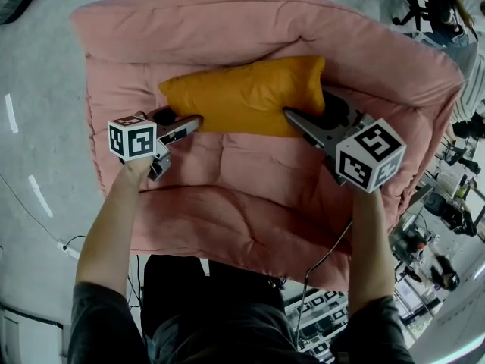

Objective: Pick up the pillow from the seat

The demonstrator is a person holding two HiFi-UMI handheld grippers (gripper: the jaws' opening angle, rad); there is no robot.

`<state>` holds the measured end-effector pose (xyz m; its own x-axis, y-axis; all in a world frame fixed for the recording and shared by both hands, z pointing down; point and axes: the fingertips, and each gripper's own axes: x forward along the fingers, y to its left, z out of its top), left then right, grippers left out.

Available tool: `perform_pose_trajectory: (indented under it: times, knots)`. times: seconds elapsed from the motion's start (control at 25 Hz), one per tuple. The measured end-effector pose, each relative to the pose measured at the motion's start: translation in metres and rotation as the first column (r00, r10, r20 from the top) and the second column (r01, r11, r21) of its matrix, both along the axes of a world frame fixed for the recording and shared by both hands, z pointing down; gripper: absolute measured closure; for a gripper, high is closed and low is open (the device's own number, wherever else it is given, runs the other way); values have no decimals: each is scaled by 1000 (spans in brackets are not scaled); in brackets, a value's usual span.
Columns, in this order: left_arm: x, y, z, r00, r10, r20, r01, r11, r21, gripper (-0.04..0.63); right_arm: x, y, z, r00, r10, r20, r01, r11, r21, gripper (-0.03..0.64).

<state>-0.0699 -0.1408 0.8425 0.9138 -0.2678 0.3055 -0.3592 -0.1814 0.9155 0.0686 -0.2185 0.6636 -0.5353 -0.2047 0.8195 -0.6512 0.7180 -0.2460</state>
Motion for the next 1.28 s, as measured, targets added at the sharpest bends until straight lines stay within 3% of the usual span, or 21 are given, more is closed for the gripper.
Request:
perform_pose_trajectory:
  times: [0.28,0.6,1.0,1.28]
  knots:
    - [3,-2,-7,1000,-3,9,3,1000,15,291,3,4,-9,1000,-4,5,4,1000,16,380]
    - [-1,0,-36,998,-30,47,28,999,43,321,10,10,-29,999,19,45,-20,1000,22,385]
    - [13,-6,-118,995,-65,75,55,991,124,348,28,16,-113,997,2,75,-11,993,118,390]
    - [7,-8,-204,986,-121,115,91,966,241,353,38,29,-189,989,8,150,-38,979,200,390]
